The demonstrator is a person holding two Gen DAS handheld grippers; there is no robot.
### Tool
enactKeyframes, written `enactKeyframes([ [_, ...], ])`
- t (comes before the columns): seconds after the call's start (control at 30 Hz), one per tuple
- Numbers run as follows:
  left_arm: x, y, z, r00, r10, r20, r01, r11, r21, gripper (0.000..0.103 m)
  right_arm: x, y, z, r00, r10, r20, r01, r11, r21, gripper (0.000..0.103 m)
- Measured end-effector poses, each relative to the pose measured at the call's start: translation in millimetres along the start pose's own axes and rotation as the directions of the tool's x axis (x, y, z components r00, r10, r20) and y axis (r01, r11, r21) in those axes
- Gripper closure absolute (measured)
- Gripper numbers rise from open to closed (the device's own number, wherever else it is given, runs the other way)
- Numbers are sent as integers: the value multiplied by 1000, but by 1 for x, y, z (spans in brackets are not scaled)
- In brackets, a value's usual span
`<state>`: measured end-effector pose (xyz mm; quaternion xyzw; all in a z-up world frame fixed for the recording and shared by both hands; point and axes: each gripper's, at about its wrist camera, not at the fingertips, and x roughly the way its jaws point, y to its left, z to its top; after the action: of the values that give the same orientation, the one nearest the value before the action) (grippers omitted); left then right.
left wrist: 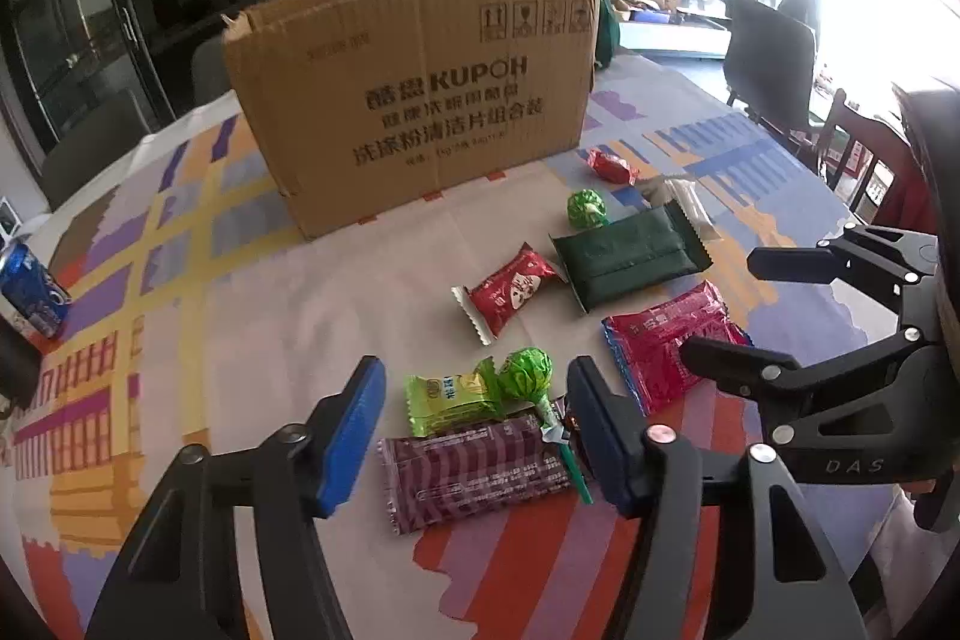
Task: Organize snacks
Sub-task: 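Grasp the green lollipop with left tool while right tool grasps red candy bag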
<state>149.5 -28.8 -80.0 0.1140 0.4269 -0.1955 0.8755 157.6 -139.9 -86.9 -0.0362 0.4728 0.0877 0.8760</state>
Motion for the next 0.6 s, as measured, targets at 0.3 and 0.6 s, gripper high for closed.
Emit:
enactKeyframes([
  [0.3,25,-4,3,996,-73,-59,74,997,10,62,22,-7,-4,998,37,-57,-34,997,67,28],
  [0.6,43,-11,7,990,-97,-106,97,995,1,73,36,-6,-5,996,54,-77,-47,994,96,27],
])
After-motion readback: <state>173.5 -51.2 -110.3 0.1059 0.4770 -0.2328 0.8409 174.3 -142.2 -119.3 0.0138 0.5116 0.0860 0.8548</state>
